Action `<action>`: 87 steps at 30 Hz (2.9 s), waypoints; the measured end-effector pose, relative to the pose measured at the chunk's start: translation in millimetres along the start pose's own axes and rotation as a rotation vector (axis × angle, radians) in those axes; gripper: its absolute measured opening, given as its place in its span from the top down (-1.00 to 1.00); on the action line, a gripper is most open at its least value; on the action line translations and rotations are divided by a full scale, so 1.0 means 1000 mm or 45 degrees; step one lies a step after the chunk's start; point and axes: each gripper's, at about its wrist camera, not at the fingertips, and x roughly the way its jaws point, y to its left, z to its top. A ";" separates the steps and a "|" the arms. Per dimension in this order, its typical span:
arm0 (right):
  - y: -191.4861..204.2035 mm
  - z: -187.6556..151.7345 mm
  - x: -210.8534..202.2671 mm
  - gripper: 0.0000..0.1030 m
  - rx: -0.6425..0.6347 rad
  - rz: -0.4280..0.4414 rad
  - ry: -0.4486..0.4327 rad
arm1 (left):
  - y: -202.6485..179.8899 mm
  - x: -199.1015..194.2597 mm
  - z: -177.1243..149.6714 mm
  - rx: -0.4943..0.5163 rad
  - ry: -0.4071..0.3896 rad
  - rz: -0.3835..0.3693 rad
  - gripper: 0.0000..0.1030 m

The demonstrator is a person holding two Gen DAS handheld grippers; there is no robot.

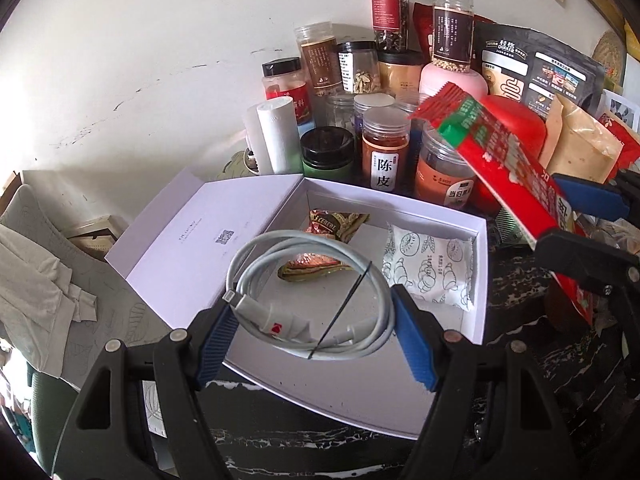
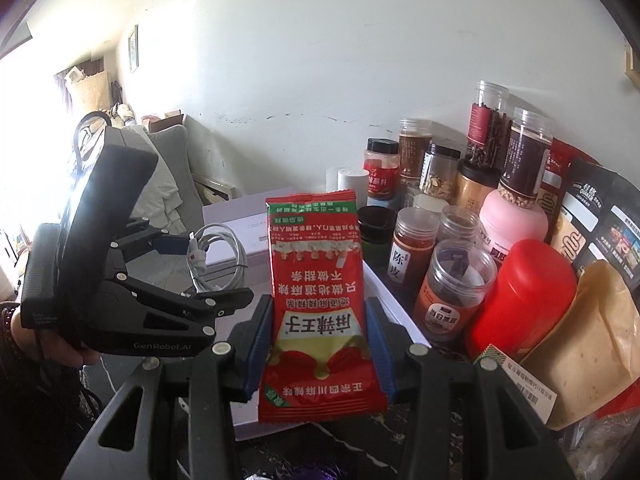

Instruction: Organize objects

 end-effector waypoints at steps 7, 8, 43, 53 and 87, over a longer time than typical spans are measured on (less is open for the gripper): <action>-0.015 0.010 0.030 0.12 0.050 -0.035 0.016 | 0.011 0.036 0.022 0.019 0.021 -0.014 -0.40; -0.018 0.011 0.035 0.12 0.060 -0.036 0.020 | 0.012 0.041 0.025 0.022 0.026 -0.014 -0.40; -0.047 -0.010 0.145 0.11 0.115 -0.028 0.320 | 0.009 0.147 0.038 0.100 0.129 -0.142 -0.40; -0.046 -0.020 0.162 0.11 0.120 -0.019 0.372 | 0.009 0.154 0.036 0.087 0.171 -0.145 -0.40; -0.041 -0.004 0.120 -0.02 0.062 -0.091 0.301 | 0.012 0.118 0.039 0.030 0.114 -0.081 -0.41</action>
